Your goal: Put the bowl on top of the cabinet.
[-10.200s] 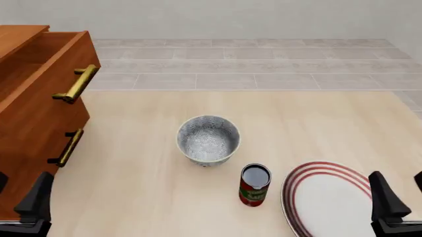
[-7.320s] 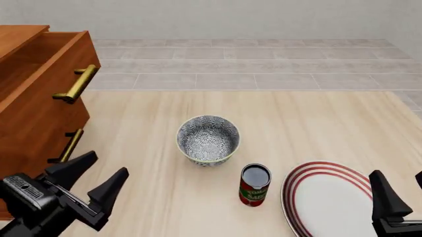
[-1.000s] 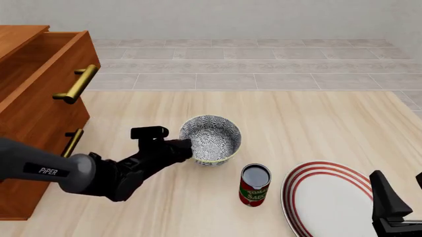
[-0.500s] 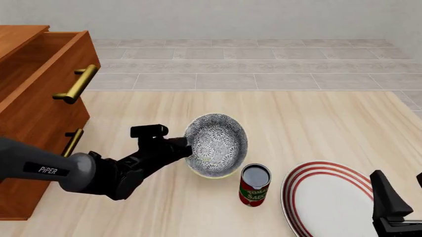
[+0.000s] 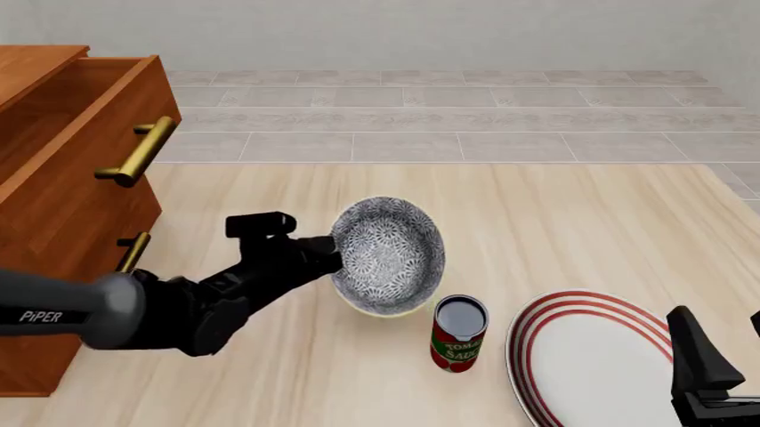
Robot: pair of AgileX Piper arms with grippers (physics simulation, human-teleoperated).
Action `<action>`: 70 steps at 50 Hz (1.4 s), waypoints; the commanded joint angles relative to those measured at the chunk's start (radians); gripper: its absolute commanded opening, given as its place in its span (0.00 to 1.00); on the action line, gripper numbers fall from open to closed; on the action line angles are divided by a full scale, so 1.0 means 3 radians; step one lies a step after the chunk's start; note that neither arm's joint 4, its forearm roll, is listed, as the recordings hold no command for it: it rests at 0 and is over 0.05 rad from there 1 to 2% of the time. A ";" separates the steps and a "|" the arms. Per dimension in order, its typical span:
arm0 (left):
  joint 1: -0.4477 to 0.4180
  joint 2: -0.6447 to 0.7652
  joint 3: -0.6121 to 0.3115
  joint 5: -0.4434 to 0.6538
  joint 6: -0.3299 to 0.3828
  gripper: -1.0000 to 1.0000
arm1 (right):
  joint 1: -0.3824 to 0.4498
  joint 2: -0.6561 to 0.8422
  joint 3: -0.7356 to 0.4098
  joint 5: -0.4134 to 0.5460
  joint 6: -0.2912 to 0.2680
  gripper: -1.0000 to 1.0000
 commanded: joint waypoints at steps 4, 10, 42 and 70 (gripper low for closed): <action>0.0015 -0.0294 -0.0033 0.0156 -0.0002 0.00 | 0.0001 -0.0002 -0.0006 -0.0001 -0.0006 1.00; 0.0015 -0.0341 -0.0053 0.0198 0.0001 0.00 | 0.0004 -0.0002 -0.0005 -0.0002 -0.0009 1.00; 0.0064 -0.0918 -0.0146 0.0645 0.0034 0.00 | 0.0011 -0.0005 -0.0006 -0.0014 -0.0046 1.00; 0.0176 -0.1288 -0.0347 0.1005 0.0131 0.00 | 0.0008 -0.0005 -0.0008 -0.0026 -0.0082 1.00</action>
